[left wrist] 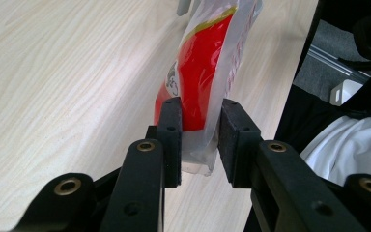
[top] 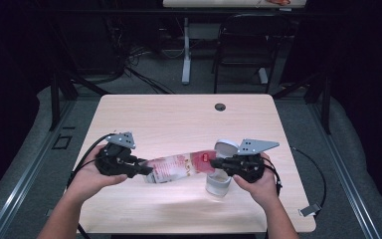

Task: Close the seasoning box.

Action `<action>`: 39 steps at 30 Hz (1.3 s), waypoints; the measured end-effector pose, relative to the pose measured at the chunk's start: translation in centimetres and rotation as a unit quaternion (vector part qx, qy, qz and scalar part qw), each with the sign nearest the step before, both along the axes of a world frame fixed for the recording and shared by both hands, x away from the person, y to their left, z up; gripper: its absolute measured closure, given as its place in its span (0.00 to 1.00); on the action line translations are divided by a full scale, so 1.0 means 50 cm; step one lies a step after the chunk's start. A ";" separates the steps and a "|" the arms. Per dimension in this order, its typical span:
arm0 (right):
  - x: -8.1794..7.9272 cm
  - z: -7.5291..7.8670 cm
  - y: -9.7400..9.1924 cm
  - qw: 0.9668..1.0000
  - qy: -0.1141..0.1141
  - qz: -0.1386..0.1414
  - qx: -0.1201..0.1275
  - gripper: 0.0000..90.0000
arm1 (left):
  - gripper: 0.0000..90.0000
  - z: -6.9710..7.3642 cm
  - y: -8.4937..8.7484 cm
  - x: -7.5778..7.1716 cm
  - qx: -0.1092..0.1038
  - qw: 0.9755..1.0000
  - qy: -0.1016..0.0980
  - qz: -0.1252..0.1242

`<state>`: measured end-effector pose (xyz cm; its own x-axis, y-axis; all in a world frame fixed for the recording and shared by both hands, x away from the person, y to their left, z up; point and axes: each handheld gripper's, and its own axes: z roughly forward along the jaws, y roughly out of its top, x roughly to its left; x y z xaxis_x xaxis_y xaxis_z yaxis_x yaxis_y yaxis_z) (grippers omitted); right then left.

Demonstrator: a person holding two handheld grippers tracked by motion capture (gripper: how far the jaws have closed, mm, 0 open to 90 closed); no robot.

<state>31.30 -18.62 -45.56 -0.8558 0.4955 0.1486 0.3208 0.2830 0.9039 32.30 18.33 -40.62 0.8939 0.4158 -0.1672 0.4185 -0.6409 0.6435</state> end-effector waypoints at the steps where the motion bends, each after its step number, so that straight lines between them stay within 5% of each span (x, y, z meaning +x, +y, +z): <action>1: 0.000 0.000 0.000 1.000 0.000 0.000 0.000 0.98 | 0.81 0.001 0.000 0.000 0.001 1.000 -0.001 0.000; 39: 0.002 -0.004 -0.011 1.000 0.003 -0.008 0.003 0.97 | 0.82 0.035 -0.017 0.005 0.008 1.000 -0.007 -0.005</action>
<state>31.41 -19.18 -45.75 -0.8469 0.5078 0.1576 0.3311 0.2718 0.9036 32.57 17.48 -38.85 0.9002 0.4096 -0.1478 0.4030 -0.6554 0.6388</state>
